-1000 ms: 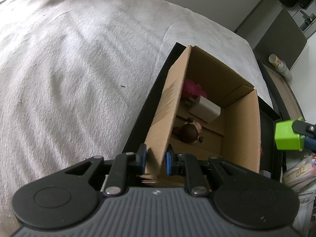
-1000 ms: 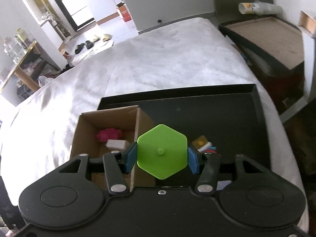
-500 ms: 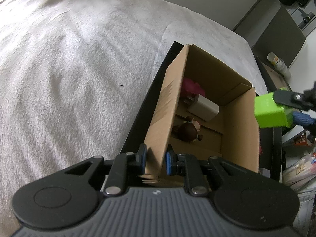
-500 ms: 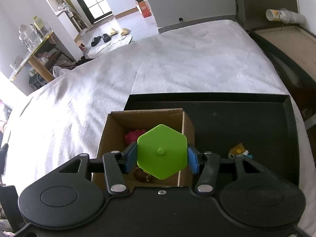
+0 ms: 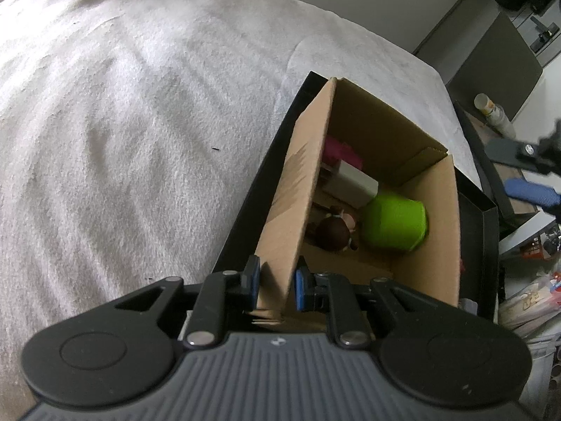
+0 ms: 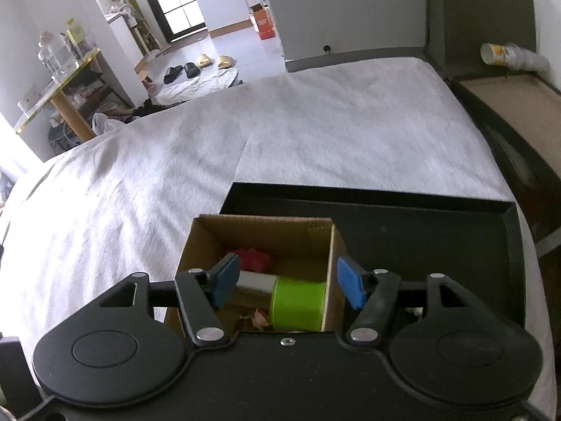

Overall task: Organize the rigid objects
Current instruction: 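Carry the green block into the cardboard box and open the right gripper, then move the right gripper to the lavender chair figure and grasp it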

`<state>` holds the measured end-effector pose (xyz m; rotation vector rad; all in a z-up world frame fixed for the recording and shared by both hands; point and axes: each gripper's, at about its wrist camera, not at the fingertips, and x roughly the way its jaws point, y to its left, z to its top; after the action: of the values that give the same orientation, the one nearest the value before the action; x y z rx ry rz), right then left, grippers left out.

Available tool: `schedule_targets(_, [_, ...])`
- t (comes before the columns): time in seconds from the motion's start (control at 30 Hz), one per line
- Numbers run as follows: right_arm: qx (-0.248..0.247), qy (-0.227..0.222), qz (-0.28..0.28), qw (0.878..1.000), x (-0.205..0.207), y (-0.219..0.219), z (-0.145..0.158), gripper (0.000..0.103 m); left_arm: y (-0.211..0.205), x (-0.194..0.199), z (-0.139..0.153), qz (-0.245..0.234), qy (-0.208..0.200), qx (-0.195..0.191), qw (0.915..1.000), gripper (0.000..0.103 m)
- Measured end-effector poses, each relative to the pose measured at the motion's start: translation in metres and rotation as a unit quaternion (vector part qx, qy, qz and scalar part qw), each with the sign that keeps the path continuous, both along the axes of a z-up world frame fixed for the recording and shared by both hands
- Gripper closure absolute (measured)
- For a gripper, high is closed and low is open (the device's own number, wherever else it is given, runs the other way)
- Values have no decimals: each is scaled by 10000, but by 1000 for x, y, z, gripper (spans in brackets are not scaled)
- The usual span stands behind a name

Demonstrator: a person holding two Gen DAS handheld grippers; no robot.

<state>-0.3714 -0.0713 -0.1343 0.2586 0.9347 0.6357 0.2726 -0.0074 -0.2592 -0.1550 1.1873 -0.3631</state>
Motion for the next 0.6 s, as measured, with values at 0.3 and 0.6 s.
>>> schedule_targets(0.3, [36, 285, -196, 9994, -12, -30, -14, 40, -1, 0, 1, 34, 26, 30, 10000, 85])
schedule_targets(0.6, [90, 480, -275, 9984, -23, -57, -22, 36, -3, -1, 0, 47, 55, 117, 9999, 85])
